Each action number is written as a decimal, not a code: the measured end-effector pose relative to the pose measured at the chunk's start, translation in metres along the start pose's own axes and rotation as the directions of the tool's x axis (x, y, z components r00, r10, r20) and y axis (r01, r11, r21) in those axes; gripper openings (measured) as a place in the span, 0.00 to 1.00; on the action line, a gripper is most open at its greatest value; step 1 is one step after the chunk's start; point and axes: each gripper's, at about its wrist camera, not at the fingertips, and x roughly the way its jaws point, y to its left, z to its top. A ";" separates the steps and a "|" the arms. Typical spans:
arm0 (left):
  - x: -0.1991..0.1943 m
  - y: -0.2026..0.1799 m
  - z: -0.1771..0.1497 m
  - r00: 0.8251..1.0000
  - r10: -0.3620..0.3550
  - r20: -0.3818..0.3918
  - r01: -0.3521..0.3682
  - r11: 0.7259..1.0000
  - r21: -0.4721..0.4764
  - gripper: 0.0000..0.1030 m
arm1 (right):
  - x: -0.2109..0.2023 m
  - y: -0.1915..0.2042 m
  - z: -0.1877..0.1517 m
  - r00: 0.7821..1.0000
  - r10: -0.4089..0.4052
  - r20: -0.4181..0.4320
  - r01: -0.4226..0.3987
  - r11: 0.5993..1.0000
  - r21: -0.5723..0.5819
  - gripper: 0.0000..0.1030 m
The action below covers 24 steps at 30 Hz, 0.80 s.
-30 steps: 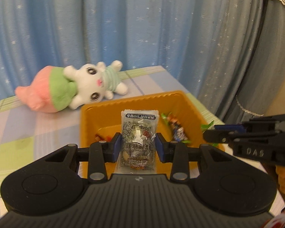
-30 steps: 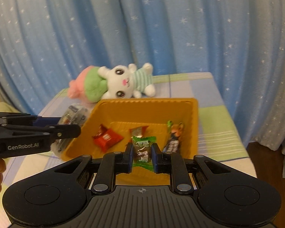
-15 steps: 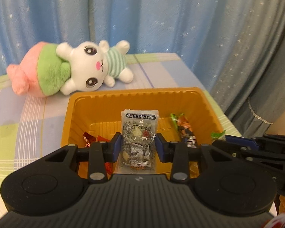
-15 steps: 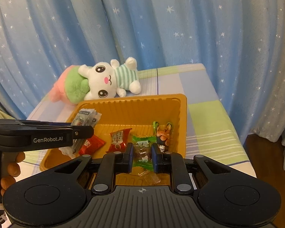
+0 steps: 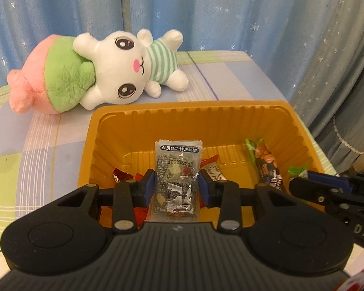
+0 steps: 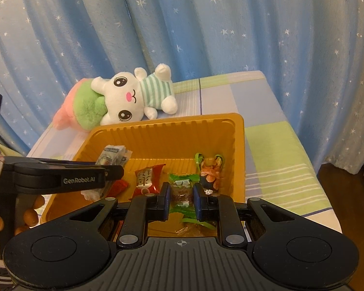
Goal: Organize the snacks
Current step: 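Open both tools to drop the snacks into the orange tray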
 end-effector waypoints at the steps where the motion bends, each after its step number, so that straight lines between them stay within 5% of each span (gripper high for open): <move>1: 0.003 0.001 0.000 1.000 0.001 -0.006 -0.001 1.000 -0.003 0.34 | 0.001 0.000 0.001 1.000 0.000 -0.001 0.000 1.000 0.003 0.19; 24: -0.027 0.016 -0.009 0.999 -0.002 0.032 0.001 0.999 0.044 0.34 | 0.014 0.006 0.011 1.000 0.005 -0.012 -0.005 1.000 -0.007 0.20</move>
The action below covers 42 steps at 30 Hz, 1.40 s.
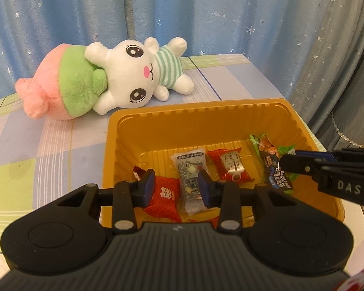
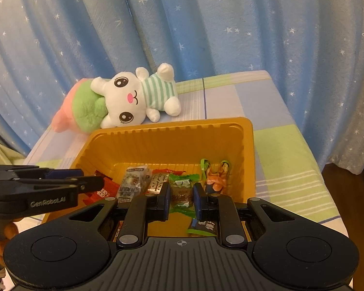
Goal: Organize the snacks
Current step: 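Open both tools to drop the snacks into the orange tray, then move both open tools back toward the yellow and red candies on the table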
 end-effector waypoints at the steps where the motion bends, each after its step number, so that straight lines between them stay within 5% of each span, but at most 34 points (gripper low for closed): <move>1: -0.001 0.001 -0.001 1.000 0.001 0.001 -0.001 1.000 -0.004 0.34 | 0.001 0.001 0.001 1.000 0.000 0.001 0.000 1.000 -0.004 0.20; 6: -0.009 0.006 -0.004 1.000 0.000 0.008 0.000 1.000 -0.016 0.37 | 0.002 0.005 0.004 0.999 0.010 0.035 -0.010 1.000 0.002 0.22; 8: -0.013 0.007 -0.006 1.000 -0.002 0.013 0.003 1.000 -0.018 0.45 | 0.000 0.006 0.005 0.999 0.012 0.050 -0.012 1.000 0.008 0.46; 10: -0.018 0.006 -0.008 1.000 -0.005 0.020 0.006 1.000 -0.016 0.46 | -0.005 0.006 0.003 0.997 0.016 0.073 -0.016 1.000 0.010 0.59; 15: -0.033 0.003 -0.014 1.000 -0.010 0.030 0.010 1.000 -0.013 0.55 | -0.020 0.010 -0.003 0.997 0.015 0.069 -0.015 1.000 -0.002 0.60; 20: -0.052 0.001 -0.025 0.999 -0.019 0.042 0.019 1.000 -0.009 0.56 | -0.043 0.013 -0.016 0.997 0.009 0.076 -0.008 1.000 -0.013 0.74; 42: -0.130 0.002 -0.107 0.999 -0.032 0.008 0.032 0.998 -0.056 0.66 | -0.120 0.044 -0.080 0.999 0.037 0.030 -0.037 0.999 -0.020 0.80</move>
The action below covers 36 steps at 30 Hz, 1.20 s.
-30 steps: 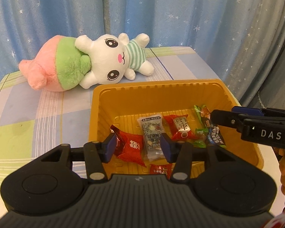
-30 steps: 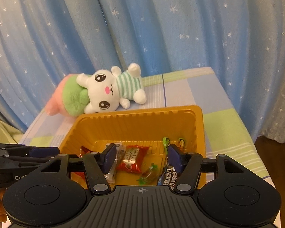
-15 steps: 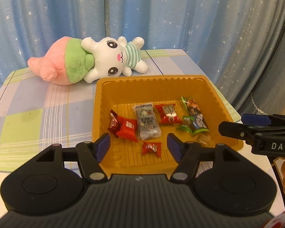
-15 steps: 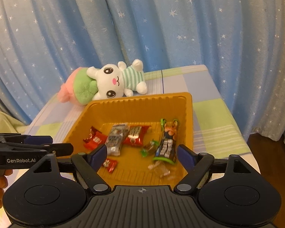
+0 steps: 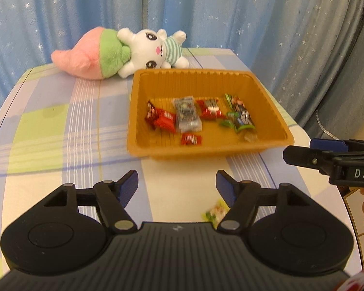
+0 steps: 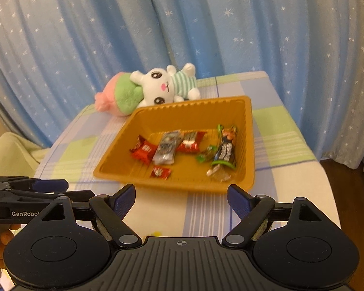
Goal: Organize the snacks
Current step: 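Move both open tools back toward the yellow and red candies on the table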
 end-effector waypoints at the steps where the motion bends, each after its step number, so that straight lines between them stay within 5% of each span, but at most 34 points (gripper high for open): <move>1: -0.002 0.000 -0.005 1.000 -0.001 -0.007 0.001 1.000 -0.002 0.66 | -0.002 0.002 -0.004 1.000 0.002 -0.007 -0.002 1.000 -0.001 0.80; 36: -0.043 0.027 -0.118 0.988 0.006 -0.153 -0.015 0.998 -0.062 0.67 | -0.013 0.061 -0.110 0.974 0.013 -0.224 -0.034 0.995 -0.090 0.80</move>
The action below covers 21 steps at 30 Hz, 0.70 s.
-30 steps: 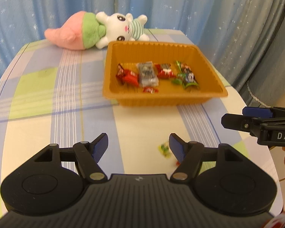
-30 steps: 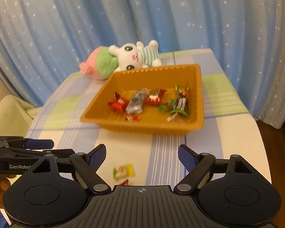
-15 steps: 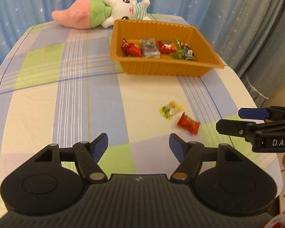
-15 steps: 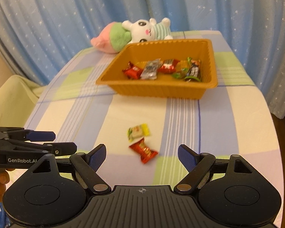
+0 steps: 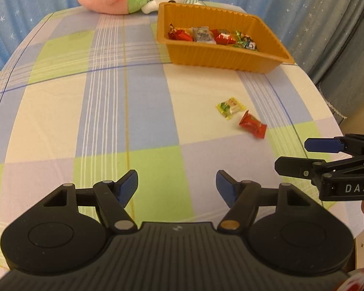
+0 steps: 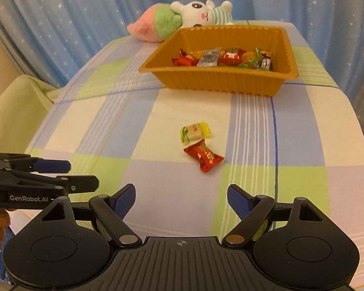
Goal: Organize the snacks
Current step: 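Move both open tools back toward the yellow and red candies on the table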
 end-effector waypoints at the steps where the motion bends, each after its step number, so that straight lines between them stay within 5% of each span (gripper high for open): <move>1: 0.000 0.001 -0.001 1.000 0.001 -0.003 -0.001 1.000 -0.002 0.67 | 0.002 0.001 -0.001 1.000 -0.003 -0.006 0.003 1.000 -0.004 0.80; 21: 0.011 0.023 -0.007 0.999 0.036 -0.028 -0.038 0.998 -0.048 0.67 | 0.038 -0.005 -0.004 0.998 -0.062 -0.023 0.059 0.993 -0.104 0.80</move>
